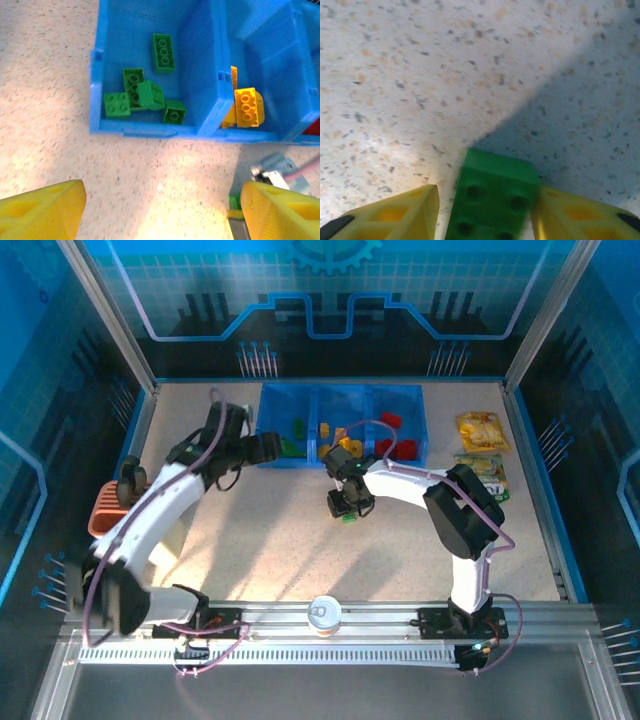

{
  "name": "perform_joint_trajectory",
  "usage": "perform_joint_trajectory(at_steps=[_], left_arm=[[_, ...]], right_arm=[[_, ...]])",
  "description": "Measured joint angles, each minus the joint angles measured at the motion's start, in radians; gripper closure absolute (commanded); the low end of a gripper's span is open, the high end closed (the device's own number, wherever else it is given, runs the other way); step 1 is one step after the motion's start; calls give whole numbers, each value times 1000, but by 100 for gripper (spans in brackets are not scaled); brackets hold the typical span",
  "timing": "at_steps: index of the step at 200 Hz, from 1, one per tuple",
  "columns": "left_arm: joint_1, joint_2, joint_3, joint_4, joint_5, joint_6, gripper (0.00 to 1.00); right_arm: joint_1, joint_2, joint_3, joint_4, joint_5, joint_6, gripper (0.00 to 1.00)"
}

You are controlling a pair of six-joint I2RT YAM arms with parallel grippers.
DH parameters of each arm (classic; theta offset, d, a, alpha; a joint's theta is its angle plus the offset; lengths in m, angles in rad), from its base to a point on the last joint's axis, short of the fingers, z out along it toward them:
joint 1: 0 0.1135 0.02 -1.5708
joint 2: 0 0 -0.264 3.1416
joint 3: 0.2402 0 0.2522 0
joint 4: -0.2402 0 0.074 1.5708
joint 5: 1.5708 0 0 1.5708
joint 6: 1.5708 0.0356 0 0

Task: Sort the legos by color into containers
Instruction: Pick up the lego from the center of the table, then place the lego in the container.

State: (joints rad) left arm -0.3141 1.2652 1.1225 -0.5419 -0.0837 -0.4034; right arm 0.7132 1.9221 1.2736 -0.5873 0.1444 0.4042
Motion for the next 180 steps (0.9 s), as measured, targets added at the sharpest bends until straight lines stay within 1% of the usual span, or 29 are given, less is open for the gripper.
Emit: perform_joint_trajectory(at_steps=[9, 18, 40, 66, 93, 111, 123, 135, 157, 165, 168, 180], left_arm=[[-6, -75, -55, -3, -10, -9, 18], [-16, -137, -108, -11, -21, -13, 18], [-43, -292, -231, -65, -36, -25, 18], [-87, -447, -322, -122, -51, -47, 17], [-138, -501, -348, -160, -66, -77, 17], [-157, -502, -355, -170, -76, -97, 17], [-164, -510, -360, -179, -81, -107, 17], [-168, -528, -367, -187, -86, -119, 17], [-170, -556, -374, -198, -93, -123, 17], [-170, -561, -374, -201, -97, -124, 17], [-170, -562, -374, -202, -98, -123, 17], [-170, -564, -374, -206, -104, -124, 17]], right_arm=[[11, 5, 31, -23, 8, -4, 78], [22, 10, 73, -46, 12, 4, 80], [40, 32, 227, -95, 11, -6, 79], [43, 113, 510, -147, 8, -21, 75], [37, 286, 887, -198, 9, -44, 74], [20, 450, 1161, -252, 6, -52, 74], [6, 543, 1286, -277, 10, -58, 73], [-9, 602, 1339, -294, 14, -61, 73], [-37, 635, 1312, -297, 19, -65, 71], [-42, 629, 1300, -276, 25, -66, 67], [-43, 625, 1295, -270, 26, -65, 62], [-49, 623, 1286, -251, 21, -69, 32]])
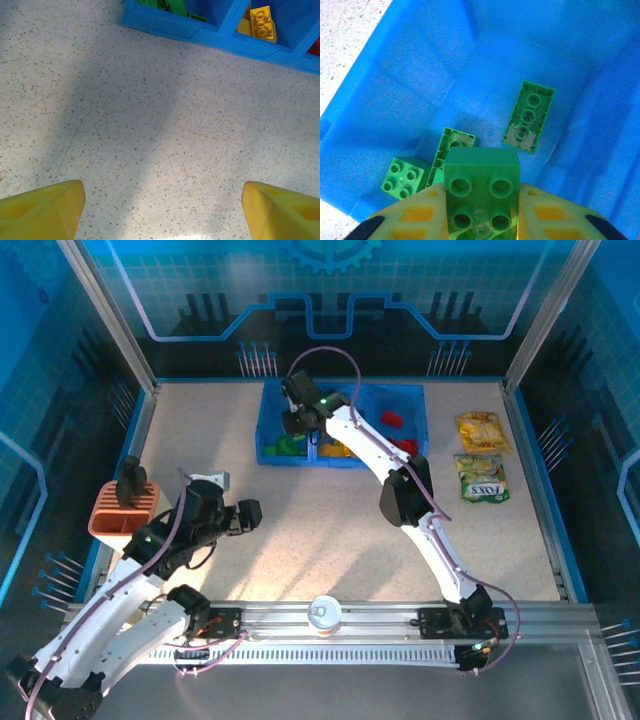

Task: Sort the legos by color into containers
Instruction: Place the lego in the container, then reset both arms

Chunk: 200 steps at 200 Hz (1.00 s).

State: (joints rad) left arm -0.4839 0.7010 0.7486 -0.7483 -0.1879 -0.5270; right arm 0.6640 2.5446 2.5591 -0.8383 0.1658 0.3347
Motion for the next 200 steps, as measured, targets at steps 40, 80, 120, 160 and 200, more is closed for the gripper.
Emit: perform_joint_trajectory(at_steps=[40, 80, 120, 160, 200], left_arm=[[-3, -2, 0, -4, -20, -5, 17], [-3, -2, 0, -2, -87, -19, 16], [-3, 50, 0, 52, -210, -14, 16], [-4, 101, -26, 162, -425, 48, 11], [-5, 57, -170, 319, -644, 180, 10]], right_arm=[[4, -2, 3, 32, -10, -3, 12], [10, -142, -164, 48, 6, -18, 11], [25, -623, -715, 230, 31, -56, 9], [17, -1175, -1293, 469, 151, -122, 0], [15, -1559, -1817, 508, 468, -154, 0]])
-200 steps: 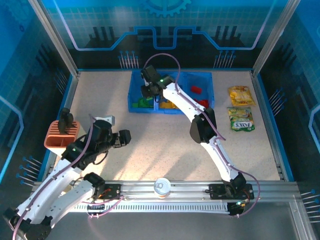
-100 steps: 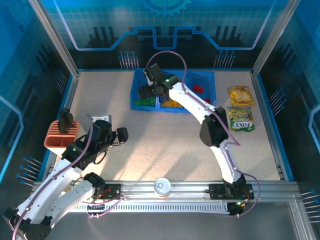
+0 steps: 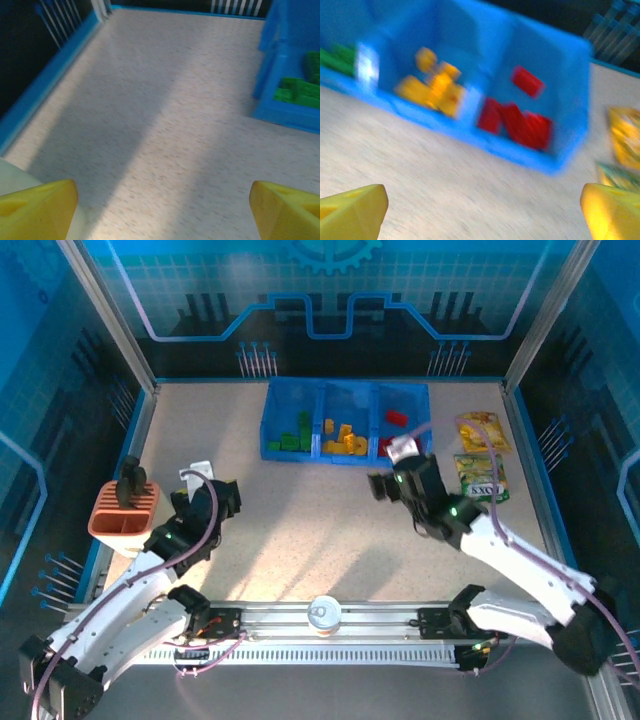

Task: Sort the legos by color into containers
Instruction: Reset both arms

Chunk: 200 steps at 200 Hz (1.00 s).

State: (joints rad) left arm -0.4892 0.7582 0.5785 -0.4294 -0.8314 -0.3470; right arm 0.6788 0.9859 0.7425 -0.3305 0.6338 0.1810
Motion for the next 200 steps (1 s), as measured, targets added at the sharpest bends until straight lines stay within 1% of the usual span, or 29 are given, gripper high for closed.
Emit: perform_joint_trajectory(at_steps=[9, 14, 22, 25, 36, 45, 54, 58, 62, 67, 82, 96, 110, 130, 145, 164, 182, 200], left_arm=[[0, -1, -35, 22, -37, 19, 10], [0, 0, -53, 34, -55, 31, 7], [-1, 3, -80, 53, -79, 38, 7], [-2, 4, -91, 62, -86, 42, 5], [-4, 12, -129, 100, -110, 51, 4], [-6, 29, -160, 138, -125, 61, 5], [-6, 51, -187, 172, -136, 67, 4], [-6, 64, -200, 191, -140, 70, 4], [-6, 76, -213, 211, -144, 71, 1], [-6, 89, -229, 237, -145, 82, 1], [-6, 121, -262, 299, -145, 103, 1], [-5, 135, -283, 382, -146, 139, 1], [-3, 145, -303, 478, -148, 172, 1], [13, 164, -328, 622, -149, 221, 1], [33, 178, -364, 756, -143, 258, 1], [77, 219, -404, 902, -124, 292, 1], [122, 286, -413, 1022, -103, 315, 1], [143, 365, -414, 1151, -78, 341, 1]], right_arm=[[-1, -93, -109, -35, 52, 1, 0], [-2, -142, -158, -42, 82, 6, 0], [-3, -235, -234, -60, 131, 21, 0], [-5, -274, -259, -66, 145, 23, 0], [-11, -400, -331, -67, 173, 18, 0], [-18, -506, -385, -35, 197, -3, 0], [-28, -604, -450, 39, 221, -34, 0], [-37, -634, -479, 72, 226, -48, 0], [-46, -656, -508, 106, 227, -61, 0], [-65, -675, -547, 150, 225, -74, 0], [-128, -674, -629, 220, 207, -93, 0], [-196, -624, -672, 307, 174, -103, 0], [-269, -533, -687, 427, 126, -108, 0], [-394, -345, -683, 603, 40, -100, 0], [-459, -191, -683, 755, -14, -100, 0], [-491, 22, -683, 992, -64, -105, 0], [-497, 215, -684, 1225, -95, -123, 0], [-497, 390, -680, 1429, -117, -130, 0]])
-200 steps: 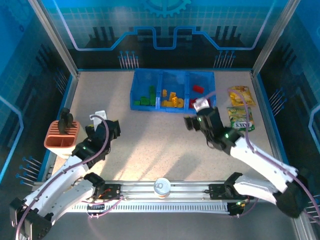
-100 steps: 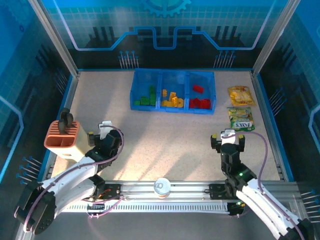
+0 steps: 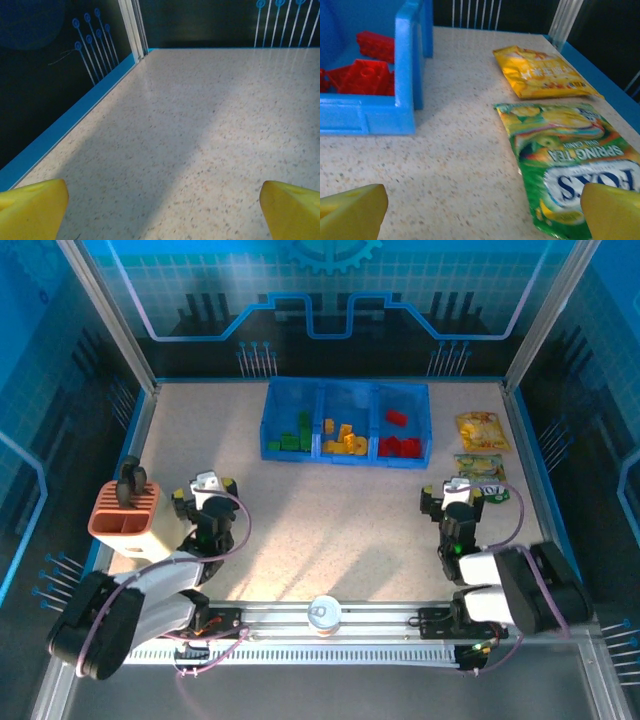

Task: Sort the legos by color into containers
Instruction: Reset both arms

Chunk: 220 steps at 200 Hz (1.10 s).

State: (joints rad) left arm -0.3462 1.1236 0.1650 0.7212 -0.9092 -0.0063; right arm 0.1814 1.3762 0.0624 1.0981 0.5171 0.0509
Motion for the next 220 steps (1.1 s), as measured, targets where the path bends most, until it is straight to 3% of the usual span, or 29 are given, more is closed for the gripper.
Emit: perform_joint_trajectory(at_steps=[19, 53, 88, 151, 189, 220], left_arm=[[10, 96, -3, 150, 30, 30, 1], [21, 292, -21, 434, 68, 83, 1], [22, 316, -37, 570, 121, 114, 1], [51, 298, -72, 631, 179, 114, 1], [150, 417, -6, 622, 291, 109, 1], [160, 423, 4, 624, 359, 110, 1]], right_arm=[[-3, 120, 34, 92, -31, -24, 0], [10, 134, 53, 211, -74, -64, 0], [34, 145, 53, 259, -113, -104, 0], [54, 224, 81, 272, -182, -161, 0], [53, 225, 90, 272, -185, -165, 0], [53, 225, 90, 272, -185, -165, 0]])
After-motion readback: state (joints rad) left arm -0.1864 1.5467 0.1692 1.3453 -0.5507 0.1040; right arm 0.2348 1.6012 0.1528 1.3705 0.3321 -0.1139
